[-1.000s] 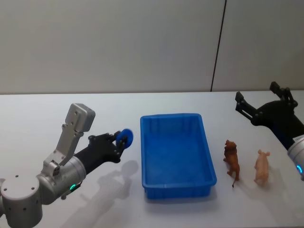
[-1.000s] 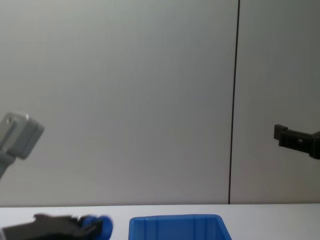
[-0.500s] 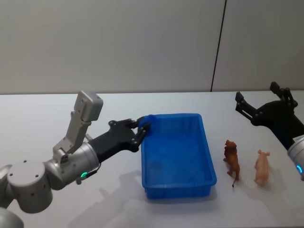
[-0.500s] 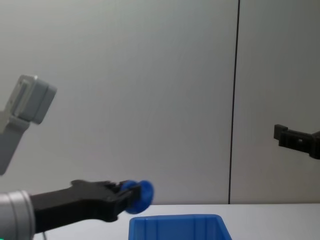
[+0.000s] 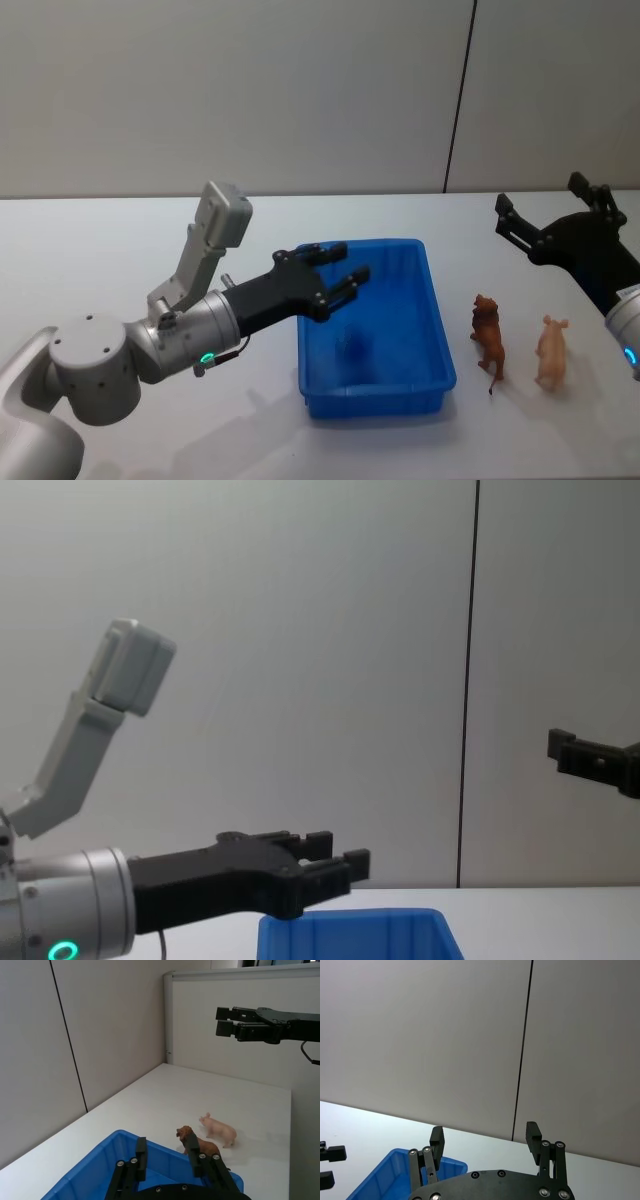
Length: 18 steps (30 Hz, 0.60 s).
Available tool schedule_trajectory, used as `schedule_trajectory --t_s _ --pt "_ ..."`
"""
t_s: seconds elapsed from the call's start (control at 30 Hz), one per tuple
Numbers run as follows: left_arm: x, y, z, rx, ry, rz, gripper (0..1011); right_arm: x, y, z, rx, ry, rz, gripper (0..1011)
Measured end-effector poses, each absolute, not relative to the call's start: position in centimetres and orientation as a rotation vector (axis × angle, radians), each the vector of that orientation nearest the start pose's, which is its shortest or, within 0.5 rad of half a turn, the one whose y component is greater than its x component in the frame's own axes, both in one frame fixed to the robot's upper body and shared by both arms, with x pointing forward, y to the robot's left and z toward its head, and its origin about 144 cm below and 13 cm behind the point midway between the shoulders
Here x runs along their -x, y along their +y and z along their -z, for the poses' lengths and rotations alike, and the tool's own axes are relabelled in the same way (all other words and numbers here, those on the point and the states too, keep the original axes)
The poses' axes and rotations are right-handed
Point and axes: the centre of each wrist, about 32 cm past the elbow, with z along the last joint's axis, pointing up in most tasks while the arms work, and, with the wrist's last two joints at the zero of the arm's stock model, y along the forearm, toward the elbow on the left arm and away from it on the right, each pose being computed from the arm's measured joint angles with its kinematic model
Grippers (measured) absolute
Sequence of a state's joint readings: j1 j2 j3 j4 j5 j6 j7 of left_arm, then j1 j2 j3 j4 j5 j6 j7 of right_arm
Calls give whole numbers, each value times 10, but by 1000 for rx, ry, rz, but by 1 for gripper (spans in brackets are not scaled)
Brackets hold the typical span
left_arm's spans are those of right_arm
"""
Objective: Pick up the two dolls from the table and place them into the box.
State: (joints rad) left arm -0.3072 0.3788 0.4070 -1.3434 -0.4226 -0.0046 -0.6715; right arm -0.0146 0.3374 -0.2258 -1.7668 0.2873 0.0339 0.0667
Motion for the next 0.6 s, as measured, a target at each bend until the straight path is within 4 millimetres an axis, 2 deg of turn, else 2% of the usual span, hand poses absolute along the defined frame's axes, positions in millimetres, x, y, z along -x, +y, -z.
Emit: schedule_trajectory --t_s 0.07,0.1,0.37,0.6 --pt "-529 246 -1157 -71 31 -613 501 -443 -237 -1189 -26 -75 1230 1001" --pt "-530 245 -1157 -75 32 -611 563 -443 -237 -1189 -26 -75 1230 1001" --pt "-531 244 -1156 -99 34 -628 797 -443 -237 -1189 -26 -75 1230 1001" --pt "-528 250 -1154 -121 18 -698 994 -443 -237 -1189 -26 -75 1230 1001"
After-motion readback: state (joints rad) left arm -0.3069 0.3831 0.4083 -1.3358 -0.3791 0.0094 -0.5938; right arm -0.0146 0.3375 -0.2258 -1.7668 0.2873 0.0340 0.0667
